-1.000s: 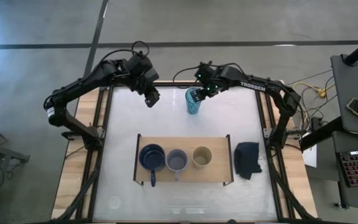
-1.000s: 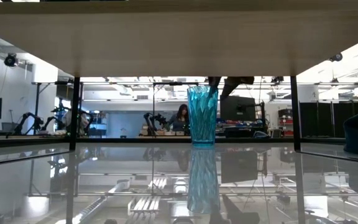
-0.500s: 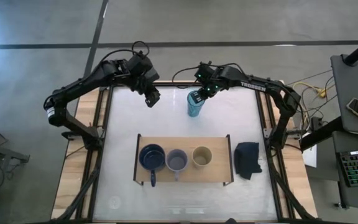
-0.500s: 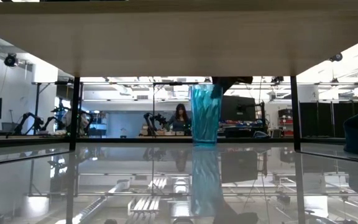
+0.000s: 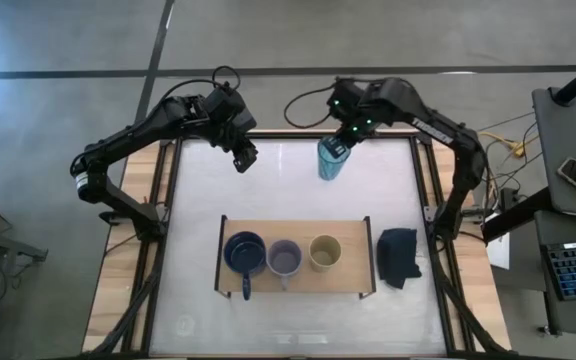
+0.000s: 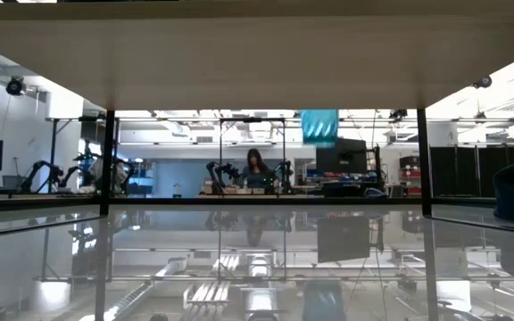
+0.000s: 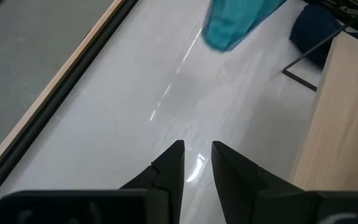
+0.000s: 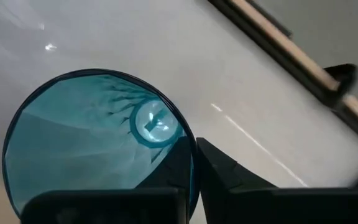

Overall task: Stack small to large cups/mugs on shelf
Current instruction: Put the blue cup on the shelf

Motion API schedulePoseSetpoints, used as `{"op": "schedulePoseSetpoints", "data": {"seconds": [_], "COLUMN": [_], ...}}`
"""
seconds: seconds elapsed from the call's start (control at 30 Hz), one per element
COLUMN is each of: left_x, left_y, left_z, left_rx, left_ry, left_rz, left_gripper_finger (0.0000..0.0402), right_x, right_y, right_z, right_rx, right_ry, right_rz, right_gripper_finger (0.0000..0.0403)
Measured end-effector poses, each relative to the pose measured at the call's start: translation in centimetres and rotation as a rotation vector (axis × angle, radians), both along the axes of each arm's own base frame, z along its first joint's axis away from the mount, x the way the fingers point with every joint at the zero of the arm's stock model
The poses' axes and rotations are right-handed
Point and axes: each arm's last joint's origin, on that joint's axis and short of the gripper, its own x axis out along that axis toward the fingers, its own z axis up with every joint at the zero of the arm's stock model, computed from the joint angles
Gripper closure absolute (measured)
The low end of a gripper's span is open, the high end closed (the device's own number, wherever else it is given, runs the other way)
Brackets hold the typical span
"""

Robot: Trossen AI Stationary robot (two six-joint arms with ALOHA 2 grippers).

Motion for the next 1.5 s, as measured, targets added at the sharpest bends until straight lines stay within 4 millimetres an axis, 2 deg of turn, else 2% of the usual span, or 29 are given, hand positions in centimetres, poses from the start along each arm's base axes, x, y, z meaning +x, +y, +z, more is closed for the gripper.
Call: {"op": "schedulePoseSetpoints", "data": {"seconds": [0.1, 0.3, 0.57, 0.7, 0.9, 1.0, 1.17, 1.5], "left_x": [0.0, 0.0, 0.0, 0.6, 0.4, 0.3, 0.4, 0.4], "left_y": [0.0, 0.2, 0.2, 0.5, 0.2, 0.2, 0.1, 0.1], "left_z": [0.0, 0.0, 0.0, 0.3, 0.1, 0.0, 0.1, 0.0], "left_rx": [0.001, 0.008, 0.008, 0.067, 0.014, 0.006, 0.005, -0.028], "left_ry": [0.001, -0.001, -0.003, -0.054, -0.036, -0.027, -0.028, -0.037], "left_rz": [-0.002, 0.002, 0.005, -0.029, -0.002, -0.004, -0.002, 0.035], "left_gripper_finger": [0.0335, 0.0335, 0.0335, 0.0335, 0.0335, 0.0335, 0.0335, 0.0335], "right_x": [-1.0, -2.2, -4.6, -7.1, -11.3, -12.8, -13.7, -14.4], "right_y": [1.1, 3.2, 6.6, 8.4, 9.7, 10.1, 10.6, 12.0], "right_z": [2.2, 5.7, 7.4, 7.6, 6.8, 6.2, 5.4, 6.2], "right_rx": [-0.035, -0.045, -0.050, -0.057, -0.073, -0.080, -0.041, -0.033], "right_ry": [0.025, -0.134, -0.193, -0.198, -0.182, -0.169, -0.166, -0.216], "right_rz": [0.007, 0.009, 0.091, 0.138, 0.138, 0.134, 0.161, 0.254], "right_gripper_finger": [0.0393, 0.0394, 0.0394, 0.0394, 0.0394, 0.0394, 0.0394, 0.0394]}}
